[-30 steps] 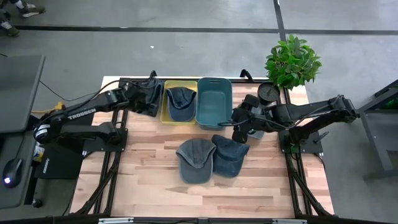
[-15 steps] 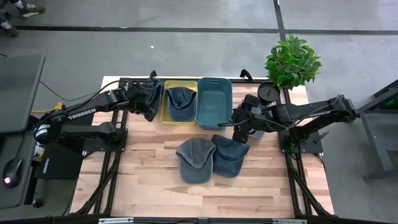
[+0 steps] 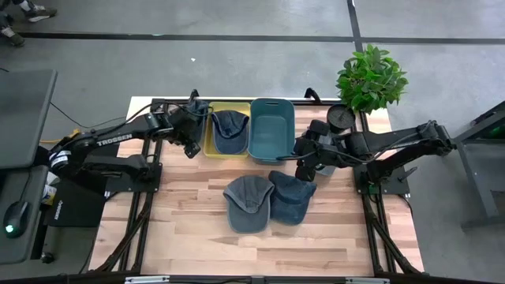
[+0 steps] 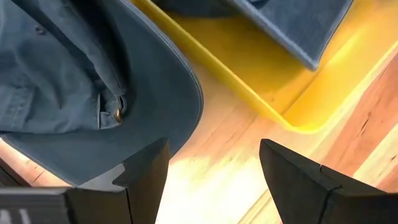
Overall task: Pick & Place hat
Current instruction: Put the left blue cap into the yellow bin
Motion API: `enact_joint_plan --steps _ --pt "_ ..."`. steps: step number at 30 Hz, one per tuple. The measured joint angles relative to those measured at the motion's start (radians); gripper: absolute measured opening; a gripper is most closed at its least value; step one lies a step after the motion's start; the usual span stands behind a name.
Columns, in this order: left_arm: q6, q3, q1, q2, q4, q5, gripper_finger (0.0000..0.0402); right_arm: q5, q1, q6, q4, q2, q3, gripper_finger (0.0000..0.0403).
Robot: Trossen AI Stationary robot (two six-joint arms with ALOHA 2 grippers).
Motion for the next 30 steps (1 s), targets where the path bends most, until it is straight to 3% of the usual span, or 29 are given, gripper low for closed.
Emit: enact_joint_plan --steps 5,8,16,19,24,30 --pt "-0.010 0.000 -0.033 0.067 0.000 -0.022 0.0248 0.001 0.000 0.000 -0.001 0.000 0.000 0.0227" --pt "-0.049 0.000 -0.094 0.089 0.001 -0.091 0.0248 0.002 0.000 0.000 -0.012 0.000 0.000 0.0227" --pt "-0.194 0.000 -0.326 0.116 -0.010 -0.444 0.0248 0.002 0.000 0.000 -0.034 0.000 0.000 0.0227" --pt "-0.250 -0.015 -0.383 0.116 -0.006 -0.530 0.0248 0.002 0.000 0.003 -0.034 0.000 0.000 0.0227" --pt "-0.349 -0.094 -0.428 0.116 -0.007 -0.534 0.0248 -0.002 0.000 0.006 -0.033 0.000 0.000 0.0227" --pt "-0.662 -0.149 -0.432 0.116 -0.021 -0.516 0.0248 -0.002 0.000 0.007 -0.032 0.000 0.000 0.0227"
